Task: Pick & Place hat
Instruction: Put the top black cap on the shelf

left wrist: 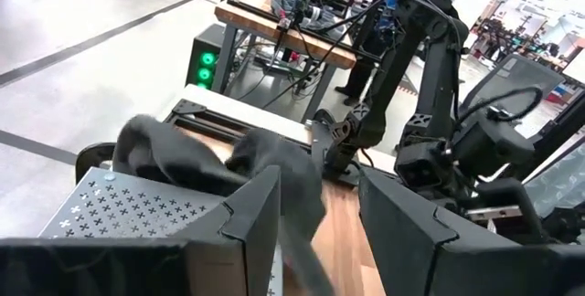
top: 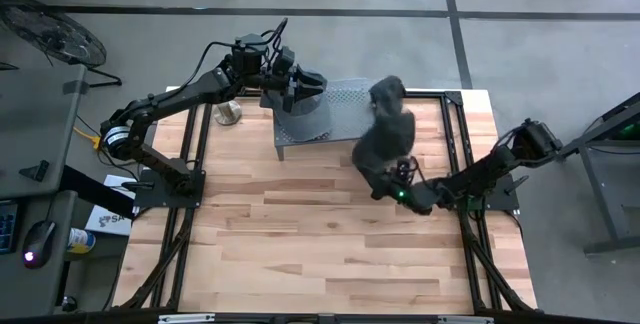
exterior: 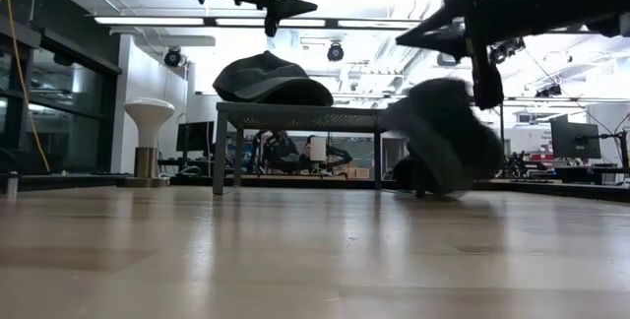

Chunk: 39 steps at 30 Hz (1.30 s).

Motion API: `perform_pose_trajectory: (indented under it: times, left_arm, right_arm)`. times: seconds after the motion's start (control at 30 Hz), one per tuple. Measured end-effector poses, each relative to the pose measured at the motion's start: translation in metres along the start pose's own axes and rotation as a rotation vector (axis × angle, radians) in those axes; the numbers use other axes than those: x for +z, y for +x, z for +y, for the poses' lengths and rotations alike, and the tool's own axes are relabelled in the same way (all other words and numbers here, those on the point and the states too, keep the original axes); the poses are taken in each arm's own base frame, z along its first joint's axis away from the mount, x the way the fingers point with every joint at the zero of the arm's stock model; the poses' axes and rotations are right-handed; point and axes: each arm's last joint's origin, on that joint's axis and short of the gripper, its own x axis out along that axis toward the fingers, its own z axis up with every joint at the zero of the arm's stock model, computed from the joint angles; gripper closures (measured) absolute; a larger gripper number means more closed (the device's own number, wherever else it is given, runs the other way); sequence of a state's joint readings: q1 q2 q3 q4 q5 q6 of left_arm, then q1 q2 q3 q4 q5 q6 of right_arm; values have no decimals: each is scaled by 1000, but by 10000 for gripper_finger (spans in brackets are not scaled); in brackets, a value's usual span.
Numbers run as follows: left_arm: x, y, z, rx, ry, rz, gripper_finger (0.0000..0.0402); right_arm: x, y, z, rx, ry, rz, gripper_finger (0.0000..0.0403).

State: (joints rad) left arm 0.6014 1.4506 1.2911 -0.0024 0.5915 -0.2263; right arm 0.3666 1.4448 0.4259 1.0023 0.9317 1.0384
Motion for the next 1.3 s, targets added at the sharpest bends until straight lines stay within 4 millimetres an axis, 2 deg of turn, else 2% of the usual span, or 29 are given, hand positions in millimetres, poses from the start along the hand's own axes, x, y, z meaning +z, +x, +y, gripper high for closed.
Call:
perform_pose_trajectory:
  times: [0.13, 0.33, 0.5, 0.63, 0.77, 0.87, 1.07, 1.2, 1.3]
  left_arm:
    - [0, 0, 0, 1, -15, 0, 255]
    - [0, 0, 0, -4, -20, 2, 255]
    - [0, 0, -1, -33, -19, 9, 255]
    - [0, 0, -1, -34, -19, 9, 255]
    - [0, 0, -2, -41, -19, 10, 255]
    - [-1, 1, -3, -36, -17, 10, 255]
    - [-1, 1, -3, -37, -17, 10, 255]
    - [-1, 1, -3, -35, -17, 9, 255]
    - [-1, 1, -3, -34, -14, 8, 255]
  right_arm:
    - [8, 5, 7, 56, -38, -34, 402]
    - [17, 17, 33, 133, -87, -84, 402]
    - [33, 24, 58, 117, -282, -141, 402]
    - [59, 27, 82, 41, -469, -95, 402]
    - [93, 22, 106, -129, -632, 104, 402]
    - [121, 13, 117, -303, -656, 271, 402]
    - [164, -5, 112, -669, -594, 492, 403]
    - [178, -10, 98, -830, -559, 540, 393]
    - [180, -9, 84, -899, -539, 546, 366]
